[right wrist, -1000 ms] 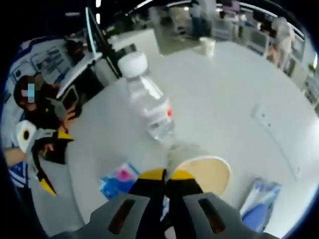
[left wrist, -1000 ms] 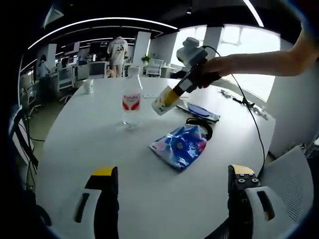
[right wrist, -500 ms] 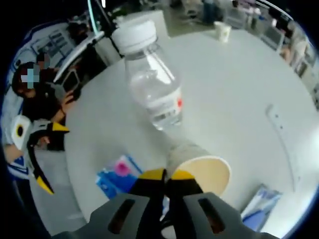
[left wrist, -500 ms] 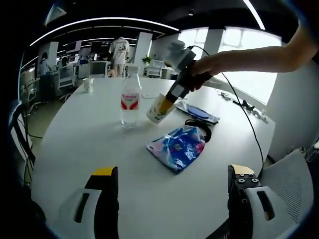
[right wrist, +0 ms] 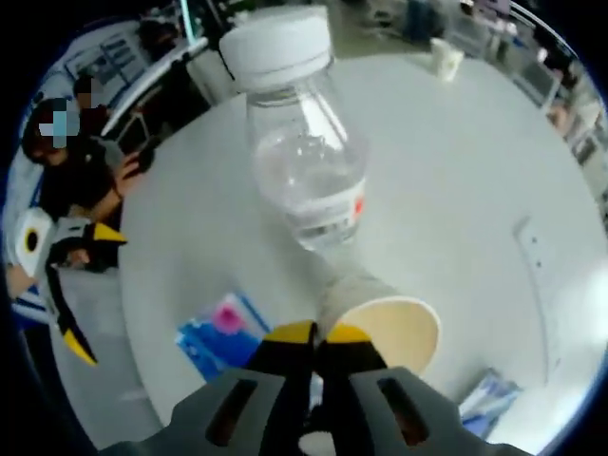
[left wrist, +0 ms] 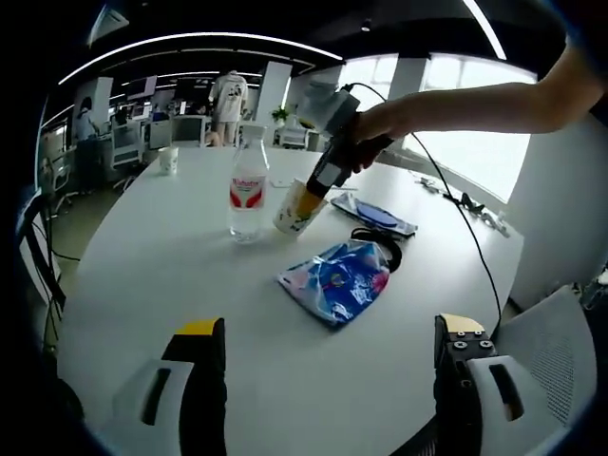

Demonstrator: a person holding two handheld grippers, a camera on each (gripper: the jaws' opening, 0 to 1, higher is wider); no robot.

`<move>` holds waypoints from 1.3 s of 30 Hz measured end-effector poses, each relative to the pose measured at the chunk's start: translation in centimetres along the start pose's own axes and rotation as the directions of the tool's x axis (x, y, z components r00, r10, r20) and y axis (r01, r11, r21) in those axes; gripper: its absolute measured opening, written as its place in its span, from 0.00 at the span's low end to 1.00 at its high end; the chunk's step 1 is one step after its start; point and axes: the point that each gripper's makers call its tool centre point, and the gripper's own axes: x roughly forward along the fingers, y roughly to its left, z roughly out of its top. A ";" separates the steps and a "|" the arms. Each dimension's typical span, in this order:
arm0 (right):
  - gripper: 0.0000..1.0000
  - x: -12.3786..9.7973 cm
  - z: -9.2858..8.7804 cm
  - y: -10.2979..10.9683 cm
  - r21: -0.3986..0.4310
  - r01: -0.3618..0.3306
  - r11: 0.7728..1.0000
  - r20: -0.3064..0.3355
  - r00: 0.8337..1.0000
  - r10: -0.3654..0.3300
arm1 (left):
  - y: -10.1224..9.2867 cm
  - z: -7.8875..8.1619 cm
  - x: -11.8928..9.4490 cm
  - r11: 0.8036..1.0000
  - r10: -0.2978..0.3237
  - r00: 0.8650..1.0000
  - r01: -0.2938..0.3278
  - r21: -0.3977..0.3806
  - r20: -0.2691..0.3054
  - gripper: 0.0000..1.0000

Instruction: Arrange the tabletop items into an orderly group along one side of the table until the central work area is clear of visible clutter.

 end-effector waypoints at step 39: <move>0.04 1.2 1.8 -0.8 -0.119 0.066 0.991 -0.026 0.997 -0.070 | 0.8 -0.3 -0.4 0.998 0.025 0.999 -0.023 -0.060 0.027 0.89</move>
